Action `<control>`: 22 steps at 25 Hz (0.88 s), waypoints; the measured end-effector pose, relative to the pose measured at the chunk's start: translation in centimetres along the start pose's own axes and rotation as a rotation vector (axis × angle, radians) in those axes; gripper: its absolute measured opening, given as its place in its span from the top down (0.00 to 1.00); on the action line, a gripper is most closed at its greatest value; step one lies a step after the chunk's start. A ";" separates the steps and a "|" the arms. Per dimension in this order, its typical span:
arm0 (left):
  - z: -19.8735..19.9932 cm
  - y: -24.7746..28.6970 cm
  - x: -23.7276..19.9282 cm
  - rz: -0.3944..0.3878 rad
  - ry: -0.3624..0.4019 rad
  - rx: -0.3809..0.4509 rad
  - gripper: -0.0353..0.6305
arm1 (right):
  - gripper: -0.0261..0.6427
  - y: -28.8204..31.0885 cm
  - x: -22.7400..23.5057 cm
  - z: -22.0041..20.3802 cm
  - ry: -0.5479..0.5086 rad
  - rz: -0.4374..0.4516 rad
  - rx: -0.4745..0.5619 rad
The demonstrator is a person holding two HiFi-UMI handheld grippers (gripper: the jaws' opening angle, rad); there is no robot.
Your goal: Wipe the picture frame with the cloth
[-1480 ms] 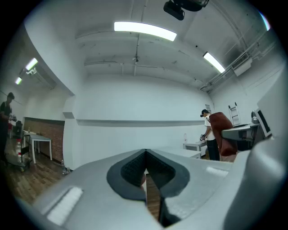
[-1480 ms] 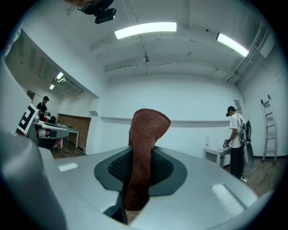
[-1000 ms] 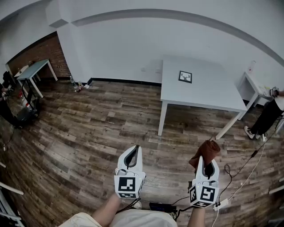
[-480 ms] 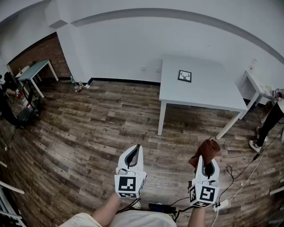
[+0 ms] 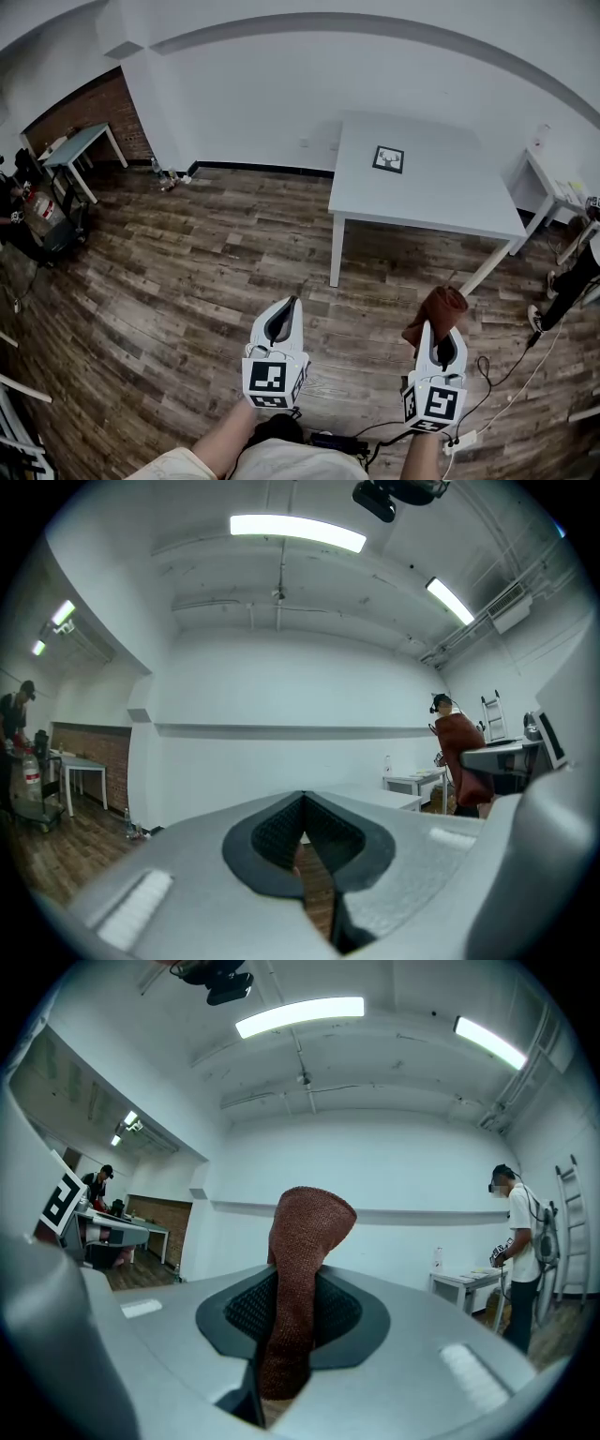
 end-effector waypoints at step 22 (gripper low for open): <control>-1.7 29.3 -7.0 -0.091 -0.007 0.024 0.95 | 0.80 29.1 2.4 -2.0 -0.002 -0.066 -0.025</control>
Point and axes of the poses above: the fingertips, and each gripper's own axes: y forward along the fingers, x to its right, z out of its top, the point moved 8 cm from there along -y, backward along the fingers, and after that the axes turned 5 degrees about y, right-handed, at the moved point
